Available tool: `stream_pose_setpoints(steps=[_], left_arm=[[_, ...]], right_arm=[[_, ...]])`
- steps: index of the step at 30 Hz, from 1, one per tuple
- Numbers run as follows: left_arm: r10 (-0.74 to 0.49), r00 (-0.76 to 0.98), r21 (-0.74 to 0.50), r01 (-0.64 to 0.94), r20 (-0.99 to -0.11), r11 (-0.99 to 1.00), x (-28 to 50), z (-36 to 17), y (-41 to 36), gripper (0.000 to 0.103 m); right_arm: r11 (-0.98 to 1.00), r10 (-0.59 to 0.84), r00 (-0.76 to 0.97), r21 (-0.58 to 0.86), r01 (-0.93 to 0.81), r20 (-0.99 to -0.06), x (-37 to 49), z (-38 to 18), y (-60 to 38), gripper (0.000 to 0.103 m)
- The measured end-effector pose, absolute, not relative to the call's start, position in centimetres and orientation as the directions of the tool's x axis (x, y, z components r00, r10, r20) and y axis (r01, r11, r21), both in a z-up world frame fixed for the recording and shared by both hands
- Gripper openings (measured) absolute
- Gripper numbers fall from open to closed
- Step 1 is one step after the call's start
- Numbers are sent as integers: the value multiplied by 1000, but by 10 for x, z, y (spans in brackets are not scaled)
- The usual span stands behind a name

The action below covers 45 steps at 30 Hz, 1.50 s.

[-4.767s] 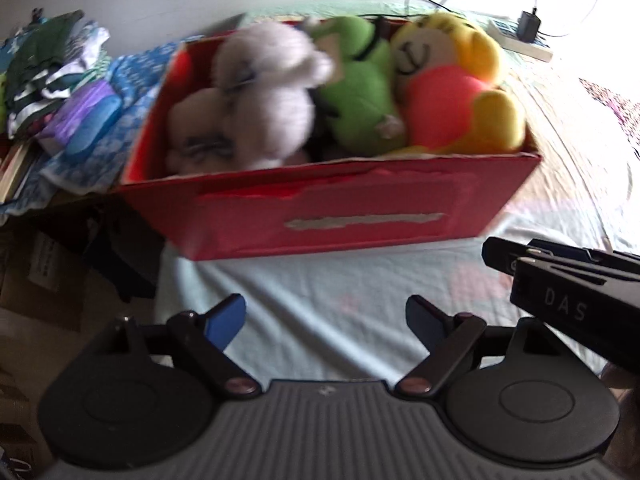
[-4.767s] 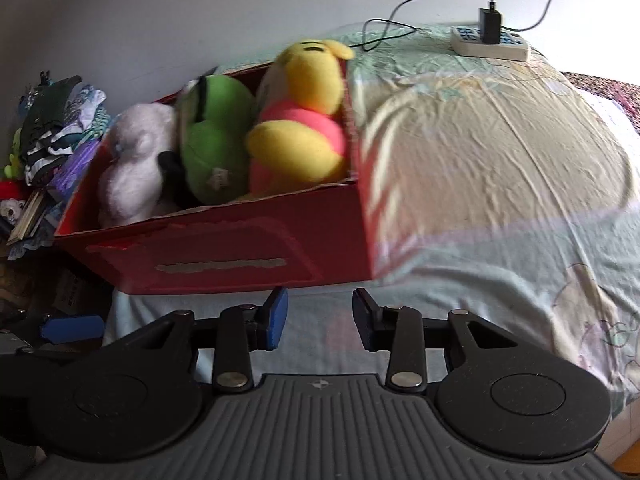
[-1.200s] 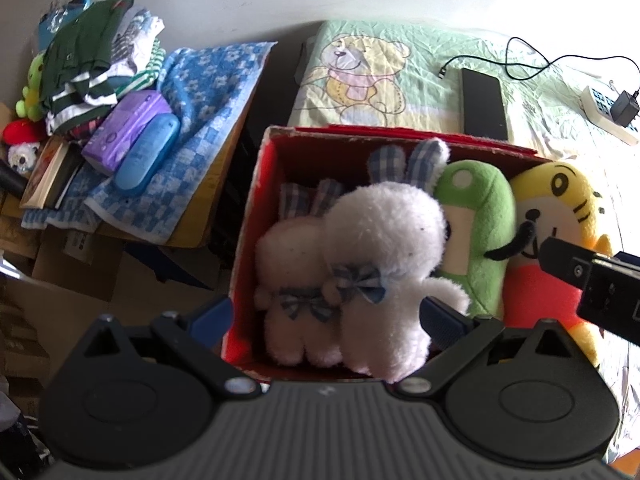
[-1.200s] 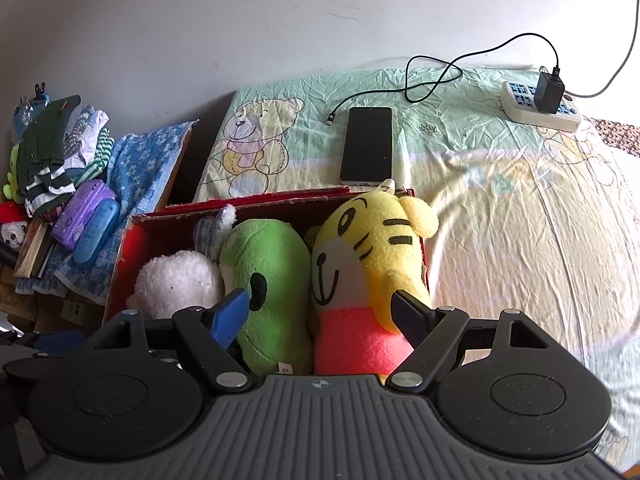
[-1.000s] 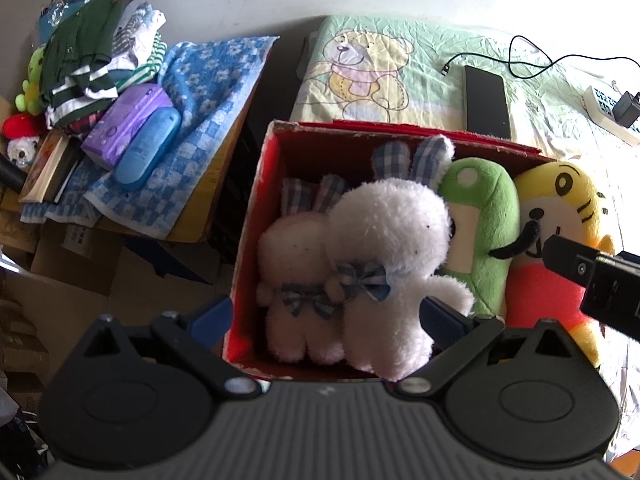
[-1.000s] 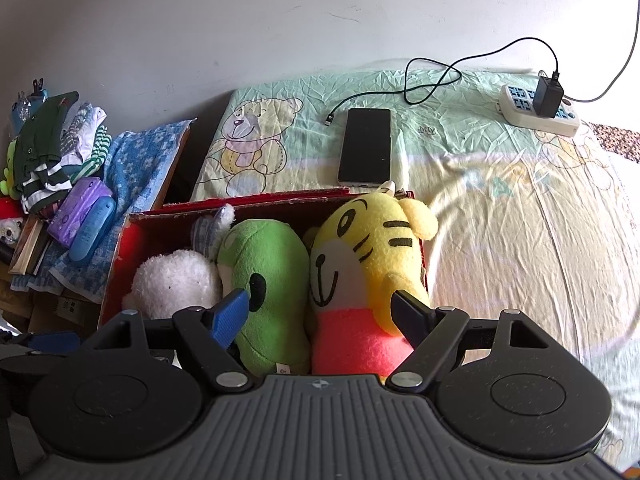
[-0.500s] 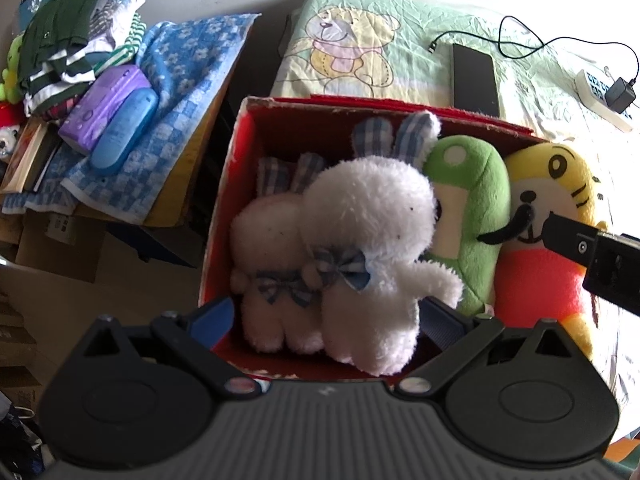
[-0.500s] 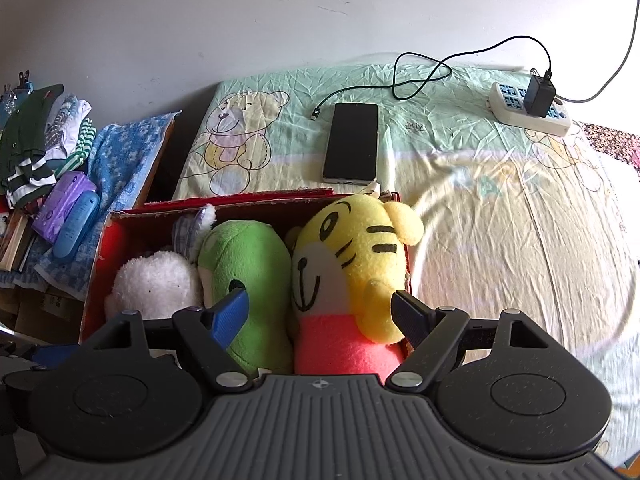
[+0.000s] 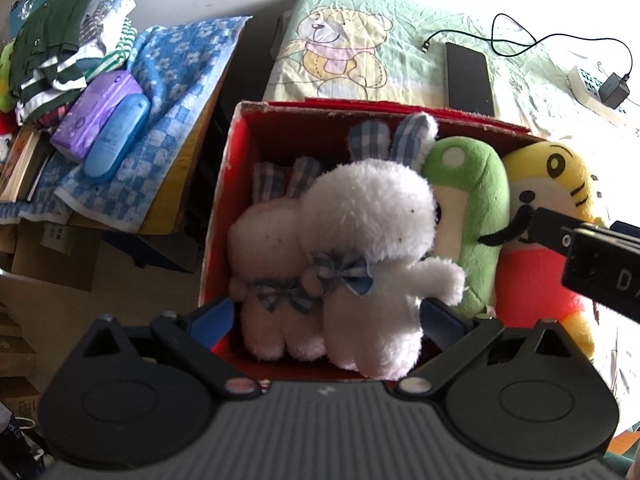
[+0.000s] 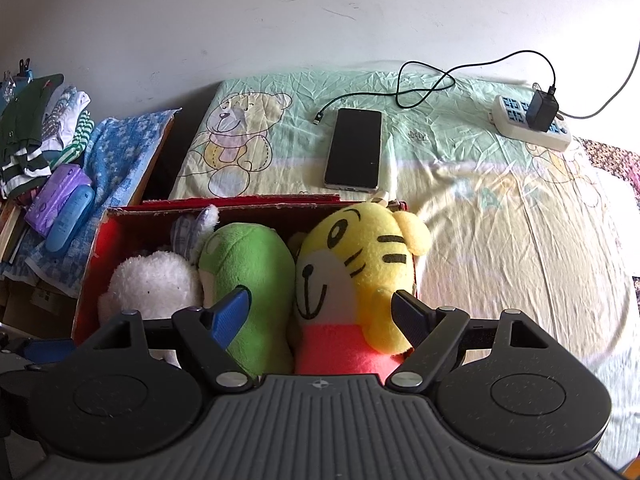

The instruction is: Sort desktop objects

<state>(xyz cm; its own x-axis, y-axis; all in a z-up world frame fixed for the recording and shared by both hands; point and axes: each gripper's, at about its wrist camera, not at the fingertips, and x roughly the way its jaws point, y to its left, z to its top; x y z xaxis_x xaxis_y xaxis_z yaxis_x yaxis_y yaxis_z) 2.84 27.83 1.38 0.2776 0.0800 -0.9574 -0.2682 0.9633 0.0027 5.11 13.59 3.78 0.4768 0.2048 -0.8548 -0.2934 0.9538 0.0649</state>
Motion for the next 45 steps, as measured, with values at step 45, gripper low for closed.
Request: stream_pose_setpoints(steps=[45], left_arm=[[69,300,2,-218,-951,976,-3,17,251,100]], right_arm=[[935,283,400,158,-318,-872,17,38,122,81]])
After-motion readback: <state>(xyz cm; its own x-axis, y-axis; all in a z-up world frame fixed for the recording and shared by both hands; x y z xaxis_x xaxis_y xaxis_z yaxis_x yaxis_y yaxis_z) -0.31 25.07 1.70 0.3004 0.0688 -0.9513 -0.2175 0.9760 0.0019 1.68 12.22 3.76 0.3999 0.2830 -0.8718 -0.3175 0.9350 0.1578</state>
